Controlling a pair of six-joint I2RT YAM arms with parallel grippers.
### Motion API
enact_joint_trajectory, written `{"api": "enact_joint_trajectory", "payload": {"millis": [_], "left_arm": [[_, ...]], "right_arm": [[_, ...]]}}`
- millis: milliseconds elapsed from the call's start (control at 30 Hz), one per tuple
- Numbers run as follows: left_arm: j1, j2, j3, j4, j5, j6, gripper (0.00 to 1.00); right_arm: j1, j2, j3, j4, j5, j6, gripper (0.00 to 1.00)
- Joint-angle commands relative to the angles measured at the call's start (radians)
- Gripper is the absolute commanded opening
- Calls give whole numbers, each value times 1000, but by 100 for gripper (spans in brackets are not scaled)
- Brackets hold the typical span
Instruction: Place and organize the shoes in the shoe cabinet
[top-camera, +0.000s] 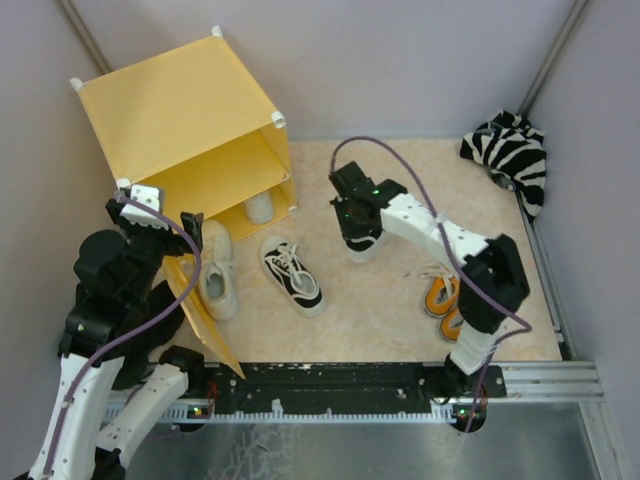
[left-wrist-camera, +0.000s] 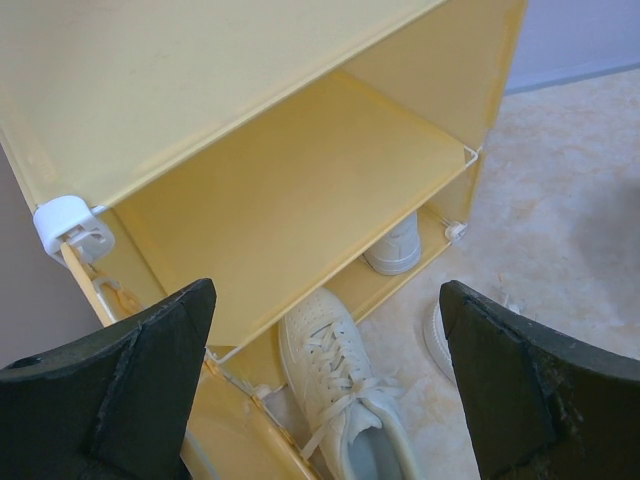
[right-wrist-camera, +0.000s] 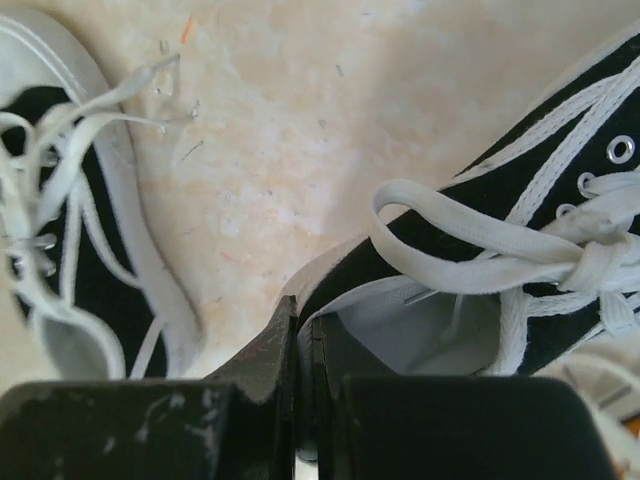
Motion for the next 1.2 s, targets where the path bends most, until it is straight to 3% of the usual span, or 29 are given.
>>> {"api": "enact_joint_trajectory", "payload": {"millis": [0, 200, 233, 267, 400, 433, 567, 700, 833, 1000, 1167], "left_arm": [[-5, 8, 2, -18, -21, 9, 99], [-6, 16, -1, -19, -43, 14, 99], [-6, 19, -1, -19, -46, 17, 99], [-6, 24, 0, -18, -50, 20, 99], [-8, 44, 0, -9, -52, 24, 99], [-12, 52, -1, -7, -52, 23, 99], [-14, 71, 2, 0, -54, 20, 99], [-14, 90, 28, -12, -53, 6, 99], [-14, 106, 40, -24, -56, -13, 99], [-14, 116, 58, -48, -89, -55, 99], [-14, 105, 69, -55, -100, -94, 99]], "right_arm": [[58, 134, 112, 123, -6, -340, 0], [104, 200, 72, 40, 6, -479, 0], [107, 185, 44, 29, 9, -477, 11], [111, 169, 9, 19, 15, -467, 28], [124, 66, -121, 22, 41, -411, 82], [127, 33, -148, 36, 46, -398, 84], [130, -100, -157, 70, -60, -348, 85], [179, -137, -93, 97, -164, -284, 86], [250, -105, -75, 206, -155, -201, 80], [256, 24, -72, 301, -133, -87, 61], [255, 77, -112, 376, -86, -82, 58]]}}
